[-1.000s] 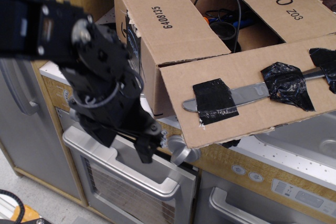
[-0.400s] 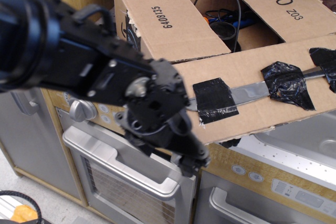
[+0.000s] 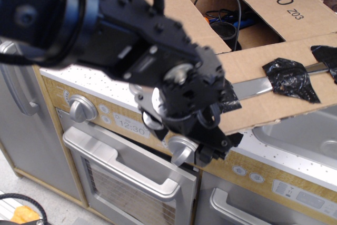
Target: Close large4fbox flaps
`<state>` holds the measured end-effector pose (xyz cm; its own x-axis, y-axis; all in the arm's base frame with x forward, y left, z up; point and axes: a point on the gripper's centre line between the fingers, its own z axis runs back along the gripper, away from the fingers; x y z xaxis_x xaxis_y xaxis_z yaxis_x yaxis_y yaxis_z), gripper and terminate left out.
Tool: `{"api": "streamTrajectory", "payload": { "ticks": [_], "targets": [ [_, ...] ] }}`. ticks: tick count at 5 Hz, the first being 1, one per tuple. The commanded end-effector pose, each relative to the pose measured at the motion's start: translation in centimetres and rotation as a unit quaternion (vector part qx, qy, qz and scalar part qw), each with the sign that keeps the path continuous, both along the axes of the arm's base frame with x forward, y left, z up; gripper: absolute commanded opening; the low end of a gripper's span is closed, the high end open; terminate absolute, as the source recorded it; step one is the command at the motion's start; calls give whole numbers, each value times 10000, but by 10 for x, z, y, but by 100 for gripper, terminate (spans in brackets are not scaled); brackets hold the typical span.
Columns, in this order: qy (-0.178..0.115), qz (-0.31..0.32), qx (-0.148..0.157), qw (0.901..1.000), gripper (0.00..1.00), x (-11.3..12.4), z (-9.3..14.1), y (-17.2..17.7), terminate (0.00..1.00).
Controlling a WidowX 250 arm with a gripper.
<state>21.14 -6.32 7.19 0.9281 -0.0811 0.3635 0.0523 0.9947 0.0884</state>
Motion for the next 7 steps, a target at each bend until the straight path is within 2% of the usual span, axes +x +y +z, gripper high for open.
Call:
{"api": "streamTrajectory", "payload": {
  "ticks": [1,2,4,5,6,7],
  "targets": [
    [-511,-152,688,9962,100,25,56,-4,0],
    [-734,-286,1045,9914,100,31,70,6,0],
    [-872,-563,1459,9838,100,58,105,32,0],
    [-1131,-793,1780,9743,100,71,124,43,0],
    [-1257,-1130,1686,9711,100,93,118,67,0],
    [-1259,-1302,1326,9745,100,112,92,87,0]
  ]
}}
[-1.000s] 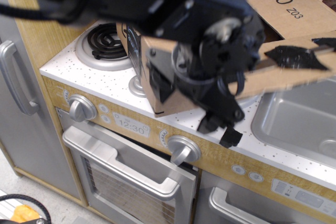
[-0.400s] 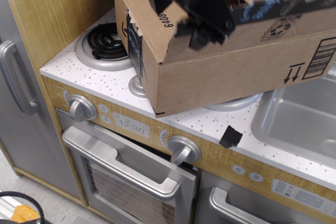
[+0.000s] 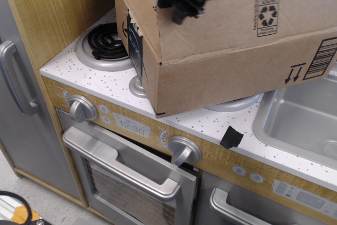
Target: Close large4fbox flaps
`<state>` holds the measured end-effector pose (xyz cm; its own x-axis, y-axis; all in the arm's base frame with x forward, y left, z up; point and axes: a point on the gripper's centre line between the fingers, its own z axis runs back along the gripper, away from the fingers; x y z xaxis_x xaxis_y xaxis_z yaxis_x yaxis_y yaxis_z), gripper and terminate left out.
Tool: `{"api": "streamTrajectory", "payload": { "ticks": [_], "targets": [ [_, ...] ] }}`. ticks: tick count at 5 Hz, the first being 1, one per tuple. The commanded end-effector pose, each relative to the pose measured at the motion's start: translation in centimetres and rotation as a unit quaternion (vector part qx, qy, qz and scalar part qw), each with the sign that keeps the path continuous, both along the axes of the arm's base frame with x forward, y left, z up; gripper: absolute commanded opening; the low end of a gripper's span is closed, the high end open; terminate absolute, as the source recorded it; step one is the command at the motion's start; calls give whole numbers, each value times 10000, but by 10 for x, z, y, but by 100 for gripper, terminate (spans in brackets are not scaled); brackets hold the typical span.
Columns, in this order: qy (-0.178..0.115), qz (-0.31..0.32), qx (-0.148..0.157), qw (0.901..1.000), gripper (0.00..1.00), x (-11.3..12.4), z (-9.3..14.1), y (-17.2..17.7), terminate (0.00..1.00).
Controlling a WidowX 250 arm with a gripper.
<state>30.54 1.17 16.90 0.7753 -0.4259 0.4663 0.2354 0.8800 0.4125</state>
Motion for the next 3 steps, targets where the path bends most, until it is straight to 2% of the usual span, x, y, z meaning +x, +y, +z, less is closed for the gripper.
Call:
{"api": "streamTrajectory", "payload": {
  "ticks": [1,2,3],
  "targets": [
    [177,-279,-590,9977,100,35,-29,26,0],
    [244,-461,-946,9941,100,44,-52,34,0],
    [389,-443,-1181,9913,100,52,-68,38,100]
  ]
}}
